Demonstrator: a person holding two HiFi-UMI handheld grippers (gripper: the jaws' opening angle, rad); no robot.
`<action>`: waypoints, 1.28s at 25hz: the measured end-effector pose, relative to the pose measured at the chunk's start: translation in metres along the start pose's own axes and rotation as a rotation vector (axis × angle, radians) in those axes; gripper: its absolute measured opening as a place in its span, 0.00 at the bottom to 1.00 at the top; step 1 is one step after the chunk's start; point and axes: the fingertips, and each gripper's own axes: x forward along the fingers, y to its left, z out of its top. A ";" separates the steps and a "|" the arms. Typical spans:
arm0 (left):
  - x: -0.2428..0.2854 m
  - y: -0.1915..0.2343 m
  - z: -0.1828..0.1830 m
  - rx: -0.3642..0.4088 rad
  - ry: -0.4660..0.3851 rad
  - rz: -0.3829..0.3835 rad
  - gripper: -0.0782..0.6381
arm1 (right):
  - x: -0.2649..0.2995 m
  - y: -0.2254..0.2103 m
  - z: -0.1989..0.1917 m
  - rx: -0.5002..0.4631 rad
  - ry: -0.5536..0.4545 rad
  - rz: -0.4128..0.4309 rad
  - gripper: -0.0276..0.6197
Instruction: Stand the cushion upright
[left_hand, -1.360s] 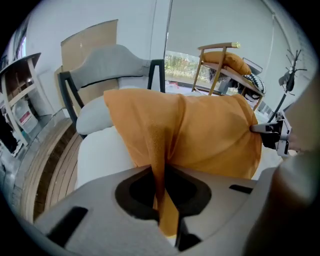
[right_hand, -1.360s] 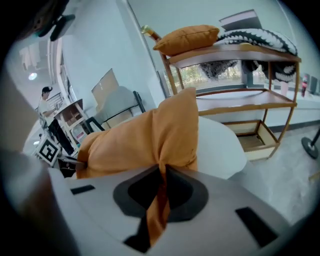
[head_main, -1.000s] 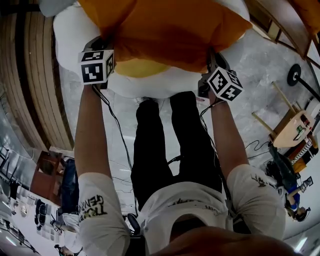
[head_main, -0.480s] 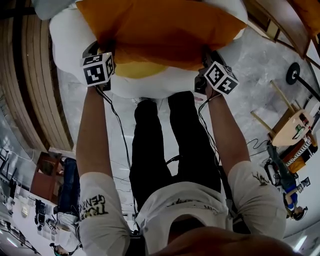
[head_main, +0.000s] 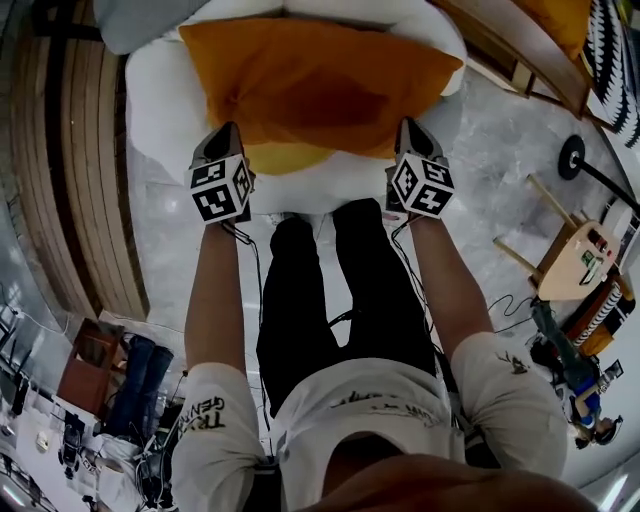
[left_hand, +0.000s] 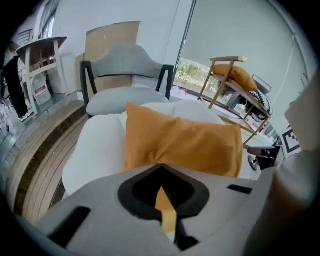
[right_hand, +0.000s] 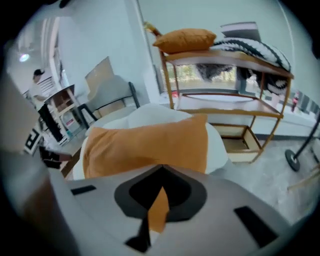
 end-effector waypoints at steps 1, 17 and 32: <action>-0.009 -0.007 0.006 0.009 -0.013 -0.009 0.14 | -0.008 0.011 0.008 -0.060 -0.014 0.028 0.09; -0.252 -0.062 0.158 0.013 -0.357 -0.041 0.14 | -0.231 0.147 0.161 -0.103 -0.315 0.204 0.09; -0.463 -0.100 0.280 0.124 -0.643 -0.003 0.14 | -0.395 0.226 0.335 -0.169 -0.691 0.358 0.08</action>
